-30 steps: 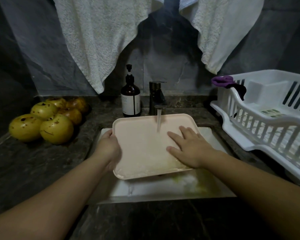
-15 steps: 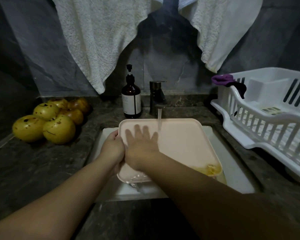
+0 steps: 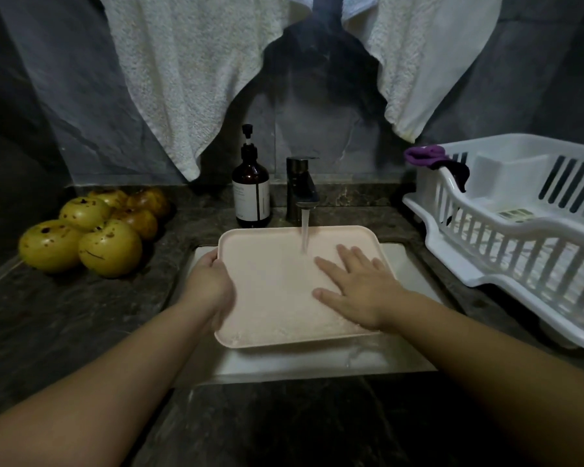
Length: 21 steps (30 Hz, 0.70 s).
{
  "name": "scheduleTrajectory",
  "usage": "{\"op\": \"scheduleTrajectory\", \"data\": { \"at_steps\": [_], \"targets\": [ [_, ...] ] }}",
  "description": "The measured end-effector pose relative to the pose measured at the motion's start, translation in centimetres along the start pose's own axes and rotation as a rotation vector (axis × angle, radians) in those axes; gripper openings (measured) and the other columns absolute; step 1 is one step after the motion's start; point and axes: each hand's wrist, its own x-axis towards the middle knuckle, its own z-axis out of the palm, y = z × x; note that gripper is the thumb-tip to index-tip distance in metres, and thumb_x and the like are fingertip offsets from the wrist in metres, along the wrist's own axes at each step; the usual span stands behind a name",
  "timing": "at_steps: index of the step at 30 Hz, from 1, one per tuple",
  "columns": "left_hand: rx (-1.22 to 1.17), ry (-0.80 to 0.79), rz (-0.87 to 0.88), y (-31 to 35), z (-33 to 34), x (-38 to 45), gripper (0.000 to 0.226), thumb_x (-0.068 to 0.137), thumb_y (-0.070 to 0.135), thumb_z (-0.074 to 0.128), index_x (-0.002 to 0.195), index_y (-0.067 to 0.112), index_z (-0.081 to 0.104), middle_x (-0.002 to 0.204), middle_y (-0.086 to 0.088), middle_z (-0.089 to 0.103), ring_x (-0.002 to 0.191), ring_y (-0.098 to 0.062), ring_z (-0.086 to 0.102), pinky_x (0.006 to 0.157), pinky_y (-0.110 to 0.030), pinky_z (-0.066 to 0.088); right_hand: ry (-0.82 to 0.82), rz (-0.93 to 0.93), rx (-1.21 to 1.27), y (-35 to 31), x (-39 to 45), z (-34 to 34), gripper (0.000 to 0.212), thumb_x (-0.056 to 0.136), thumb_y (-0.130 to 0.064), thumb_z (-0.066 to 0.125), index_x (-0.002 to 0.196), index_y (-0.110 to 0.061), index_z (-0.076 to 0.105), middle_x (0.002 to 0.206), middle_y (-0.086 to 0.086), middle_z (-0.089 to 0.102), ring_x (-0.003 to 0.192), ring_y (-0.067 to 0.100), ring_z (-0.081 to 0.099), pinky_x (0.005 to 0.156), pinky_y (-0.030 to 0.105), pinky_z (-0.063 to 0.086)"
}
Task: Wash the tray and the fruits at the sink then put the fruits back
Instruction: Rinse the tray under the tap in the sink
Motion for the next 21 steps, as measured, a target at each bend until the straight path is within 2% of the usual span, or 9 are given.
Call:
{"op": "scheduleTrajectory", "data": {
  "at_steps": [2,4,6,9,12,14,16,19,21],
  "targets": [
    [0.037,0.017,0.020,-0.1,0.1,-0.1,0.042,0.111,0.018,0.033,0.146,0.025,0.054,0.125,-0.006,0.065,0.106,-0.026,0.061,0.097,-0.038,0.051,0.014,0.085,0.035,0.1,0.8,0.0,0.072,0.091,-0.082,0.012,0.155,-0.055,-0.009,0.170,0.000,-0.019,0.156,0.027,-0.017,0.124,0.055,-0.005],
    [0.049,0.028,0.024,-0.1,0.3,-0.3,0.042,0.111,0.018,0.033,0.146,0.023,0.054,0.123,-0.006,0.064,0.105,-0.024,0.059,0.094,-0.035,0.046,0.052,0.173,0.068,-1.1,2.1,0.0,0.072,0.094,-0.077,0.010,0.158,-0.048,-0.005,0.170,0.003,-0.019,0.156,0.032,-0.017,0.121,0.060,-0.006],
    [0.077,0.031,0.041,0.0,0.4,-0.5,0.040,0.111,0.018,0.033,0.144,0.022,0.056,0.117,-0.003,0.063,0.096,-0.019,0.060,0.090,-0.032,0.044,0.091,0.269,0.090,-3.2,3.7,0.0,0.075,0.095,-0.074,0.008,0.161,-0.039,-0.004,0.170,0.007,-0.018,0.155,0.037,-0.016,0.119,0.065,-0.007],
    [0.132,0.006,0.087,0.0,0.5,-0.6,0.039,0.110,0.019,0.033,0.138,0.022,0.061,0.115,-0.002,0.066,0.095,-0.017,0.062,0.090,-0.035,0.048,0.128,0.297,0.115,-7.5,5.7,0.0,0.080,0.095,-0.073,0.008,0.162,-0.031,-0.005,0.170,0.014,-0.015,0.155,0.040,-0.015,0.118,0.067,-0.007],
    [0.139,-0.023,0.099,0.0,0.6,-0.6,0.038,0.109,0.018,0.034,0.134,0.027,0.061,0.115,-0.001,0.067,0.100,-0.020,0.064,0.095,-0.038,0.053,0.125,0.203,0.131,-12.3,6.5,0.2,0.077,0.097,-0.069,0.012,0.162,-0.031,-0.004,0.169,0.014,-0.016,0.154,0.040,-0.016,0.116,0.067,-0.009],
    [0.087,-0.047,0.068,-0.1,0.5,-0.4,0.038,0.110,0.019,0.034,0.136,0.027,0.060,0.118,-0.003,0.069,0.108,-0.025,0.066,0.102,-0.046,0.054,0.095,0.074,0.065,-14.5,6.2,0.7,0.072,0.100,-0.061,0.020,0.161,-0.033,-0.006,0.170,0.010,-0.018,0.154,0.040,-0.017,0.116,0.067,-0.010],
    [0.020,-0.070,0.005,-0.3,0.2,-0.1,0.035,0.110,0.021,0.036,0.135,0.030,0.060,0.120,-0.006,0.071,0.110,-0.029,0.068,0.102,-0.050,0.055,0.062,-0.062,0.016,-14.5,5.5,0.8,0.072,0.100,-0.055,0.027,0.161,-0.037,-0.007,0.170,0.007,-0.019,0.154,0.037,-0.019,0.116,0.065,-0.012],
    [0.002,-0.067,-0.039,-0.3,0.0,0.3,0.033,0.110,0.021,0.035,0.129,0.034,0.059,0.116,-0.006,0.071,0.105,-0.029,0.069,0.096,-0.049,0.058,0.055,-0.259,-0.014,-11.2,3.7,0.4,0.073,0.094,-0.073,0.016,0.159,-0.046,-0.004,0.170,-0.001,-0.016,0.155,0.028,-0.018,0.121,0.058,-0.010],
    [0.086,-0.054,0.002,-0.4,0.0,0.4,0.037,0.108,0.021,0.036,0.134,0.029,0.060,0.117,-0.006,0.070,0.105,-0.027,0.067,0.098,-0.046,0.056,0.030,-0.278,-0.028,-8.1,2.4,0.1,0.076,0.088,-0.084,0.012,0.156,-0.053,-0.007,0.170,-0.006,-0.017,0.155,0.025,-0.020,0.123,0.056,-0.011]
  ]
}}
